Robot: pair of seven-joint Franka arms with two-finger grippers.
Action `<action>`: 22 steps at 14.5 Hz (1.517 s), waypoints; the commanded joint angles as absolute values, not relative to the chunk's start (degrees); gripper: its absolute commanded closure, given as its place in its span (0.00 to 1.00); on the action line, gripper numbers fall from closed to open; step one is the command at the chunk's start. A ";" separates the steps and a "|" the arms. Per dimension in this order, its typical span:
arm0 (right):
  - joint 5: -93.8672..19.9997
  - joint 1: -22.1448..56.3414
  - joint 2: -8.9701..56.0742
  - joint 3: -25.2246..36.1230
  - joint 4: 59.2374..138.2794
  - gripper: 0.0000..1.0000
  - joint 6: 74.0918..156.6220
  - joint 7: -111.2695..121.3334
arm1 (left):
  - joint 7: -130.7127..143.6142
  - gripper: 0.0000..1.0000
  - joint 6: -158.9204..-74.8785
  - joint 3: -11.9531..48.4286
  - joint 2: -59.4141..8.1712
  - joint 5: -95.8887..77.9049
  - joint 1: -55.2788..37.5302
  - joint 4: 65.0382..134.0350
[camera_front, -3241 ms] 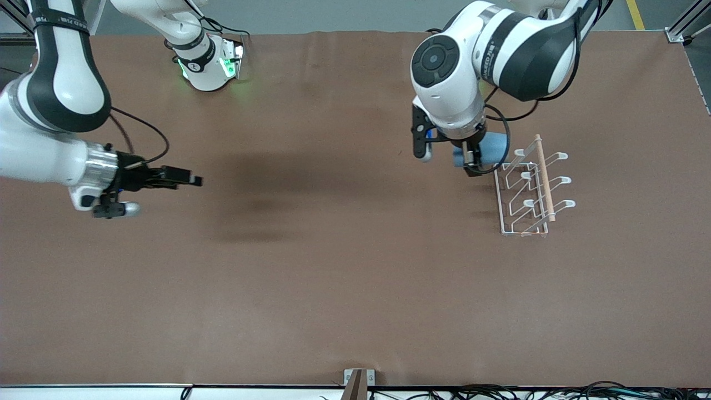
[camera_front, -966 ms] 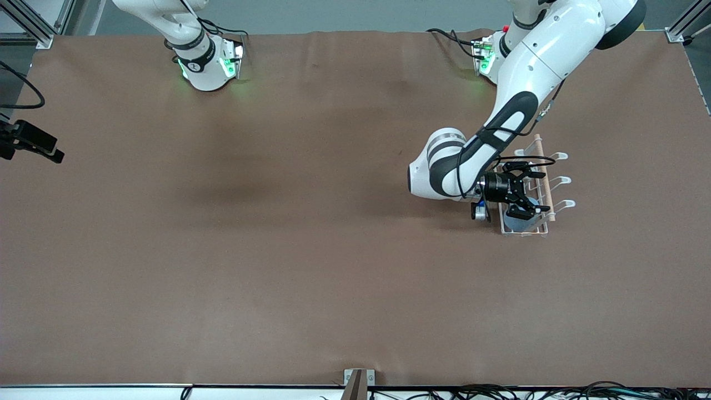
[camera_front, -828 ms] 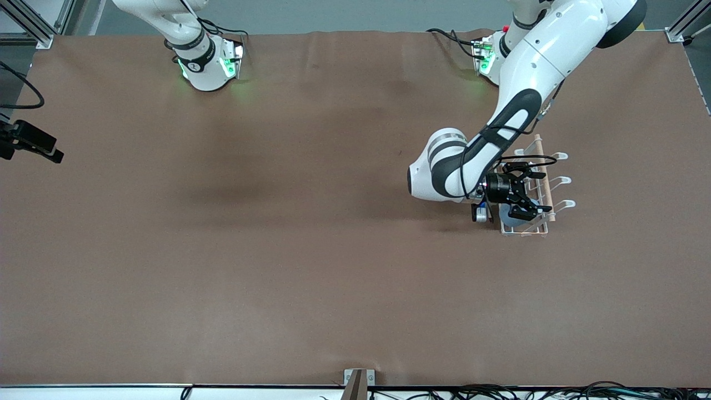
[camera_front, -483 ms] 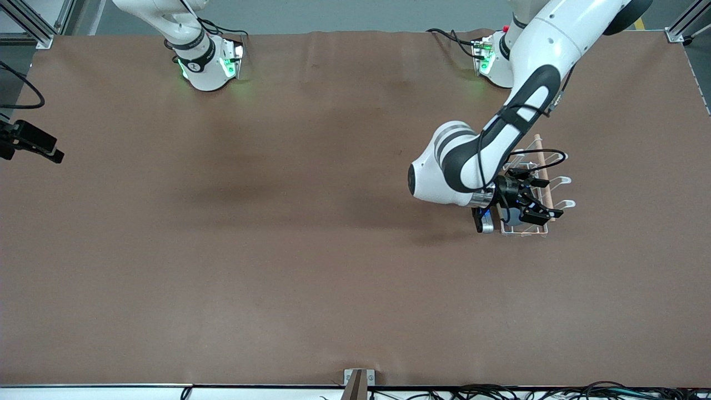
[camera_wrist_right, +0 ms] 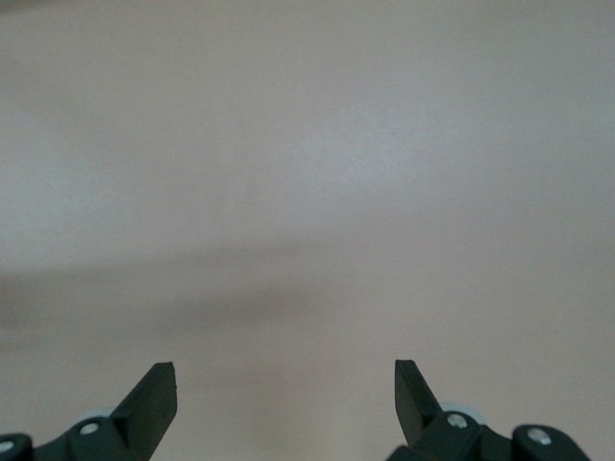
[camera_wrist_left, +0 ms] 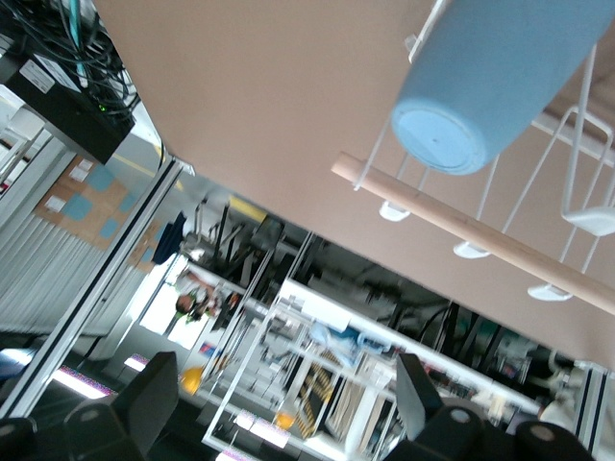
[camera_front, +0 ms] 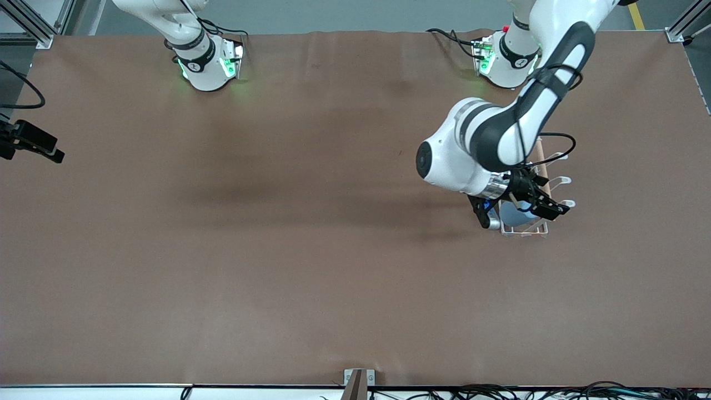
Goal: Hang cup on cup holder
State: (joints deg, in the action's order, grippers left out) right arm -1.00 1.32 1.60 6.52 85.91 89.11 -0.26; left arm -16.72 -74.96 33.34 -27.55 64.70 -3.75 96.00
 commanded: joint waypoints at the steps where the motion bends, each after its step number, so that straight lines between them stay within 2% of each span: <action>1: -1.05 0.35 1.23 5.80 85.96 0.00 88.77 0.26 | -16.18 0.00 -77.34 33.22 -24.79 61.10 -1.60 96.25; 4: -0.97 0.26 1.23 5.80 86.04 0.00 88.59 0.26 | -14.15 0.00 -77.61 32.09 -23.82 50.66 0.17 88.01; 6: -1.05 0.26 1.23 5.80 86.04 0.00 88.59 0.26 | -12.58 0.00 -79.09 26.23 -20.68 38.91 -0.61 84.21; 8: -0.97 0.26 1.23 5.80 86.04 0.00 88.68 0.26 | -6.97 0.00 -84.70 19.37 -14.44 26.25 -0.88 85.07; 12: -0.97 0.18 1.23 5.89 86.04 0.00 88.68 -0.08 | 0.52 0.00 -85.96 8.37 -6.87 7.06 -2.02 86.13; 17: -0.97 0.09 1.23 5.89 86.04 0.00 88.68 -3.08 | 1.49 0.00 -89.82 1.51 -0.19 -2.96 -3.95 87.98; 18: -0.97 0.09 1.23 5.89 86.04 0.00 88.59 -2.90 | 2.10 0.03 -90.26 -0.25 1.65 -4.64 -4.48 88.76; 20: -1.05 0.18 1.23 5.89 86.22 0.00 88.16 -2.99 | 6.93 0.01 -90.26 -0.88 5.52 -4.57 -4.57 91.39; 22: -1.05 0.09 1.23 5.89 86.22 0.00 88.24 -2.99 | 6.25 0.00 -90.44 -1.14 6.24 -4.05 -4.57 91.58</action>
State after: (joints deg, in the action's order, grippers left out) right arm -0.99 1.11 1.67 6.63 85.98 88.62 -2.06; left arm 5.18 -88.64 -0.43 3.25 -3.74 -3.78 88.35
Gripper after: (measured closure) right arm 0.000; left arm 0.009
